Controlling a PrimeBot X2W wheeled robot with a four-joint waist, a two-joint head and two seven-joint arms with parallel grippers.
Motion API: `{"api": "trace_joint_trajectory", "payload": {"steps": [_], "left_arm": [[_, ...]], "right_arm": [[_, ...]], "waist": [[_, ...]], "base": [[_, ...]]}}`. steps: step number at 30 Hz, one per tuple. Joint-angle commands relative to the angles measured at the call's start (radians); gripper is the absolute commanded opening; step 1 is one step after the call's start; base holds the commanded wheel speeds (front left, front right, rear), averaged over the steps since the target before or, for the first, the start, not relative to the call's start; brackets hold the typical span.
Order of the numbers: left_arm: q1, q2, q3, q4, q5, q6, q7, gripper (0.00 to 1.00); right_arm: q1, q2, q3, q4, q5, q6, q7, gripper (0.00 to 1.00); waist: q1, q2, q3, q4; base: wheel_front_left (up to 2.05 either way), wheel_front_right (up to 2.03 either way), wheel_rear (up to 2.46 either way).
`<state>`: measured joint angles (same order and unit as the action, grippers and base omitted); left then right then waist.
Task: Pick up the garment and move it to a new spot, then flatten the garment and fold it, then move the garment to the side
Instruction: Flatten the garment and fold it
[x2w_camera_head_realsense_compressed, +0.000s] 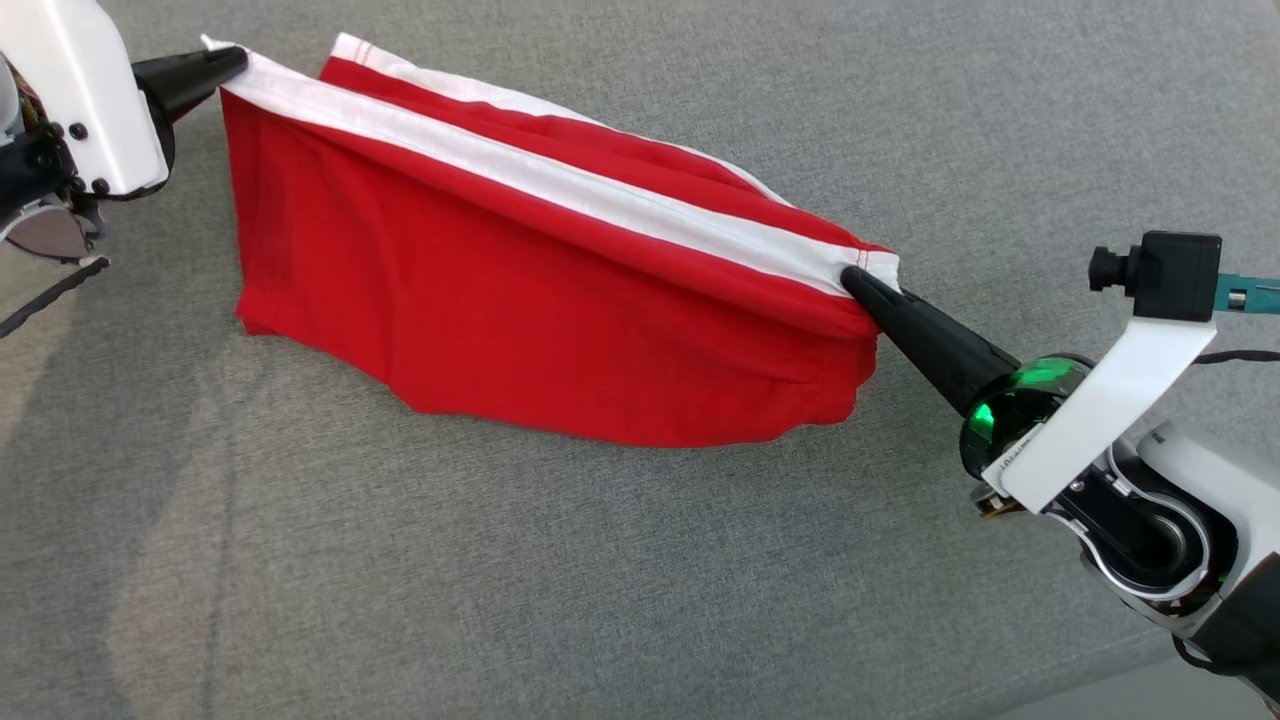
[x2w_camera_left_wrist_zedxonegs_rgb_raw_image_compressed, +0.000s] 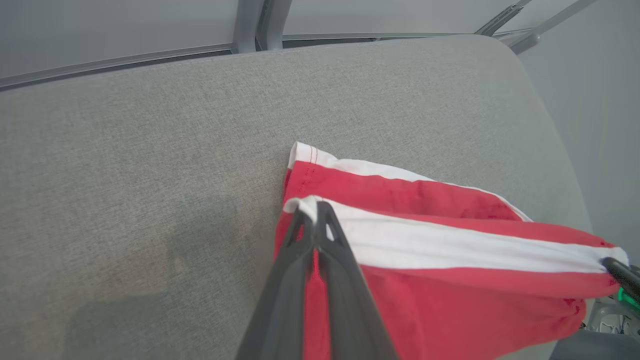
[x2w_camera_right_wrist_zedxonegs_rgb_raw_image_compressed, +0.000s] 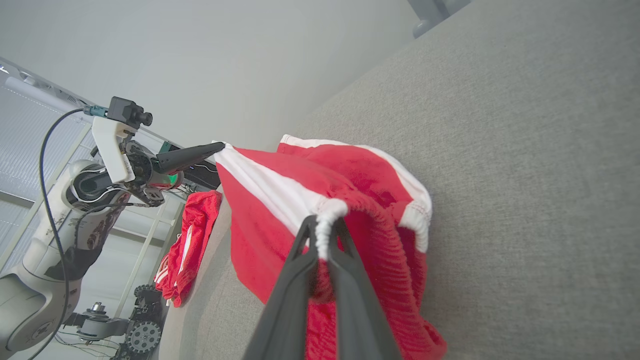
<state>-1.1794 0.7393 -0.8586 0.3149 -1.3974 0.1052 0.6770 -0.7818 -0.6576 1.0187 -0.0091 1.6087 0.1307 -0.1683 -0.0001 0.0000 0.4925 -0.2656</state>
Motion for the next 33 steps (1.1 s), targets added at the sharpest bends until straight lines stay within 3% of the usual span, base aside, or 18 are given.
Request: {"api": "trace_joint_trajectory", "payload": {"steps": [1, 25, 26, 27, 29, 31, 32, 33], "left_arm": [[-0.026, -0.001, -0.006, 0.016, 0.021, -0.008, 0.001, 0.0], [-0.166, -0.091, -0.051, 0.244, 0.111, -0.063, 0.005, 0.0], [-0.167, -0.093, -0.052, 0.249, 0.114, -0.068, 0.002, 0.25], [-0.166, -0.097, -0.054, 0.254, 0.116, -0.073, 0.001, 0.51], [-0.161, -0.104, -0.057, 0.261, 0.116, -0.082, 0.001, 1.0], [-0.155, -0.113, -0.059, 0.265, 0.107, -0.091, 0.005, 1.0], [-0.151, -0.116, -0.059, 0.267, 0.103, -0.096, 0.008, 1.0], [-0.151, -0.116, -0.059, 0.267, 0.103, -0.096, 0.008, 1.0]], "right_arm": [[-0.001, 0.007, -0.007, 0.001, -0.01, 0.0, -0.011, 0.0], [-0.05, 0.102, -0.02, 0.08, -0.063, 0.0, -0.043, 0.0], [-0.05, 0.104, -0.018, 0.084, -0.063, 0.0, -0.043, 0.0], [-0.051, 0.106, -0.016, 0.089, -0.064, 0.0, -0.042, 0.17], [-0.053, 0.108, -0.013, 0.097, -0.064, 0.0, -0.041, 0.34], [-0.054, 0.11, -0.004, 0.099, -0.065, 0.0, -0.033, 0.47], [-0.054, 0.11, -0.002, 0.1, -0.064, 0.0, -0.03, 0.67], [-0.054, 0.11, -0.002, 0.1, -0.064, 0.0, -0.03, 0.67]], "waist": [[0.0001, 0.0, 0.015, -0.01], [0.0001, 0.0, 0.106, -0.07], [0.0001, 0.0, 0.104, -0.069], [0.0001, 0.0, 0.101, -0.067], [0.0001, 0.0, 0.092, -0.063], [0.0001, 0.0, 0.083, -0.057], [0.0001, 0.0, 0.079, -0.054], [0.0001, 0.0, 0.079, -0.054]], "base": [[0.0, 0.0, 0.0], [0.0, 0.0, 0.0], [0.0, 0.0, 0.0], [0.0, 0.0, 0.0], [0.0, 0.0, 0.0], [0.0, 0.0, 0.0], [0.0, 0.0, 0.0], [0.0, 0.0, 0.0]]}}
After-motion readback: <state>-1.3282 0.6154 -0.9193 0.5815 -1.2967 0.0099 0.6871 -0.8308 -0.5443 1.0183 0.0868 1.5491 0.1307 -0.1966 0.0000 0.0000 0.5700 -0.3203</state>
